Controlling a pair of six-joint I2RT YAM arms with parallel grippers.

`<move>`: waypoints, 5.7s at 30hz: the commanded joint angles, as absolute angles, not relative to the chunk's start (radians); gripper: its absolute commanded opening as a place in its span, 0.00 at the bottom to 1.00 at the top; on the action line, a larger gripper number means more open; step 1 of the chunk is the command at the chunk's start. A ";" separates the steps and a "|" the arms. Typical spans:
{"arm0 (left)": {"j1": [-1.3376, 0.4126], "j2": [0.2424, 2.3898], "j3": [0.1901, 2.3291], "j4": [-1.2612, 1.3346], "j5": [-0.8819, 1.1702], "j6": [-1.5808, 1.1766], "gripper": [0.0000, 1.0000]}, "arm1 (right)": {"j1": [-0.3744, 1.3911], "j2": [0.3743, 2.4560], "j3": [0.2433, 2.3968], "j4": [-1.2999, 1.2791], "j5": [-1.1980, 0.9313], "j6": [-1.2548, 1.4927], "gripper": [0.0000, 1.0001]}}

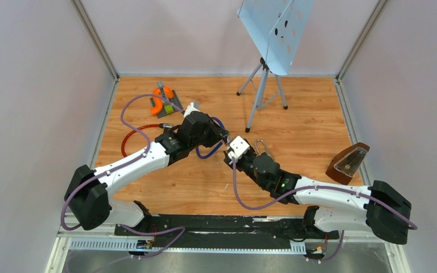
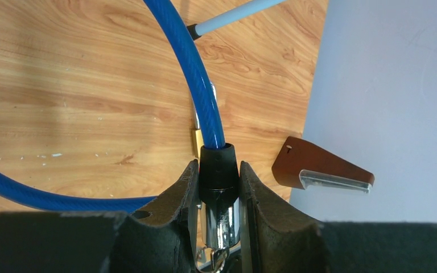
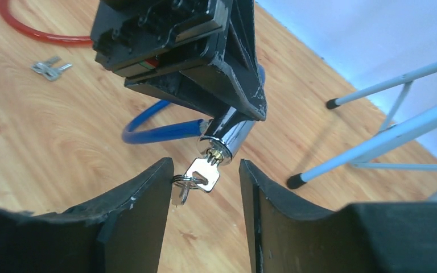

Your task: Unlock with the key

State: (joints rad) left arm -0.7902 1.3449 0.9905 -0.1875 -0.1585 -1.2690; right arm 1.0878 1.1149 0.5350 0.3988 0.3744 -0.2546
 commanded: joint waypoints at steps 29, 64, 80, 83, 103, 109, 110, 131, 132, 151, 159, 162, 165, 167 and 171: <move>-0.785 1.303 0.914 0.035 -0.102 -1.339 0.00 | 0.692 0.999 0.505 0.450 -0.266 0.443 0.00; -0.784 1.289 0.933 -0.103 -0.205 -1.367 0.00 | 0.598 1.062 0.731 0.089 -0.376 0.551 0.58; -0.784 1.308 0.992 -0.187 -0.184 -1.346 0.00 | 0.836 0.815 0.486 0.259 -0.152 -0.353 0.57; -0.783 1.308 1.000 -0.201 -0.185 -1.339 0.00 | 0.910 0.827 0.482 0.233 -0.071 -0.484 0.55; -0.783 1.317 1.006 -0.180 -0.145 -1.329 0.00 | 1.012 0.920 0.479 0.301 0.060 -0.850 0.33; -0.783 1.324 1.011 -0.176 -0.136 -1.330 0.00 | 1.020 0.946 0.490 0.295 0.050 -0.878 0.34; -0.783 1.323 1.010 -0.176 -0.136 -1.331 0.00 | 1.021 0.951 0.493 0.290 0.049 -0.880 0.34; -0.783 1.293 0.942 -0.092 -0.122 -1.377 0.00 | 1.025 1.021 0.495 0.443 0.153 -0.458 0.00; -0.783 1.289 0.937 -0.076 -0.119 -1.381 0.00 | 1.023 1.017 0.492 0.453 0.156 -0.411 0.00; -0.779 1.296 0.908 -0.042 -0.148 -1.384 0.00 | 0.985 0.794 0.539 0.210 0.211 0.279 0.63; -0.779 1.310 0.918 -0.035 -0.139 -1.384 0.00 | 0.850 0.873 0.638 0.111 0.171 0.607 0.59; -0.778 1.313 0.922 -0.040 -0.140 -1.383 0.00 | 0.828 0.942 0.693 0.094 0.140 0.630 0.57; -0.779 1.313 0.922 -0.041 -0.140 -1.384 0.00 | 0.820 1.001 0.733 0.076 0.123 0.651 0.55; -0.779 1.313 0.922 -0.041 -0.140 -1.385 0.00 | 0.815 1.026 0.747 0.075 0.099 0.664 0.55; -0.779 1.314 0.923 -0.042 -0.140 -1.387 0.00 | 0.811 1.058 0.754 0.065 0.068 0.677 0.54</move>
State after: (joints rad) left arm -0.7830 1.3106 0.9016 -0.0757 -0.1177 -1.3865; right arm 0.8165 1.0412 0.7090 0.0757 0.1158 0.6239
